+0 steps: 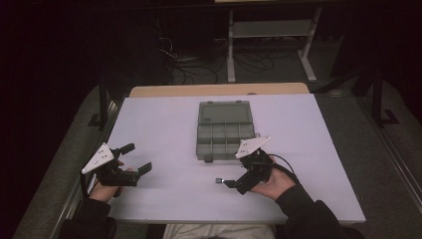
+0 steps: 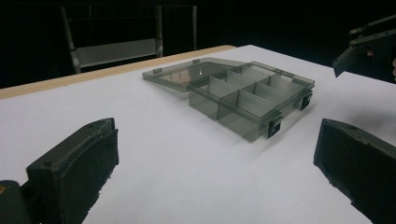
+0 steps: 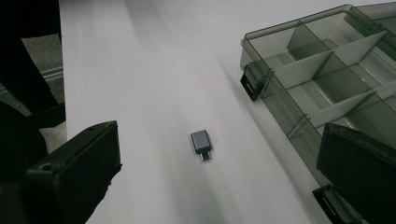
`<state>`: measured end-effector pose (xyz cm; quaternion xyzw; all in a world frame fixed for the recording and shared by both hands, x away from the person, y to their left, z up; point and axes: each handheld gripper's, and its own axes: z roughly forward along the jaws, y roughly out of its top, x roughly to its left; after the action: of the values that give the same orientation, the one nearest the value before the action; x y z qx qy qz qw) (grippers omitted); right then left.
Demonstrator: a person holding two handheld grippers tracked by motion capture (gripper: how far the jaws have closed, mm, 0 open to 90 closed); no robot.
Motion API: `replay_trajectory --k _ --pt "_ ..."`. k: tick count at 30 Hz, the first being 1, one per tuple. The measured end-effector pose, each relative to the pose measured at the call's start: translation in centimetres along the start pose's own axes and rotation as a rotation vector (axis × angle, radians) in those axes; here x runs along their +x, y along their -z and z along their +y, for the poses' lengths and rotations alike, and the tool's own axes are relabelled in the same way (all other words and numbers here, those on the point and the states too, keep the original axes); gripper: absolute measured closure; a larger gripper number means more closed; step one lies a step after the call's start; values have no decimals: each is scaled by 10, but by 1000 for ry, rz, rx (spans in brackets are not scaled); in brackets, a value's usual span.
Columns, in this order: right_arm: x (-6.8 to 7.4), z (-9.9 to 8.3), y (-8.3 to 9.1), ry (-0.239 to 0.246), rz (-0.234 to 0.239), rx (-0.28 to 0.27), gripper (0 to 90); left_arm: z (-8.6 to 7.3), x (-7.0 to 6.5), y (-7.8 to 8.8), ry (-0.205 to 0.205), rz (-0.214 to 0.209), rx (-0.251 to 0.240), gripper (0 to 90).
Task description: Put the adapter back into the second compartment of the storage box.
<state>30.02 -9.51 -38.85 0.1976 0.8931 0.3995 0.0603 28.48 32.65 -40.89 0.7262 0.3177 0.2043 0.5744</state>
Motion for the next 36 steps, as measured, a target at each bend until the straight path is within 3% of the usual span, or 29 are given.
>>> replay_trajectory --k 29,36 --pt "10 7 -35 56 68 96 0 0 0 0 -2 -3 0 0" --pt "11 6 -47 68 99 162 93 0 0 0 -2 -4 2 0"
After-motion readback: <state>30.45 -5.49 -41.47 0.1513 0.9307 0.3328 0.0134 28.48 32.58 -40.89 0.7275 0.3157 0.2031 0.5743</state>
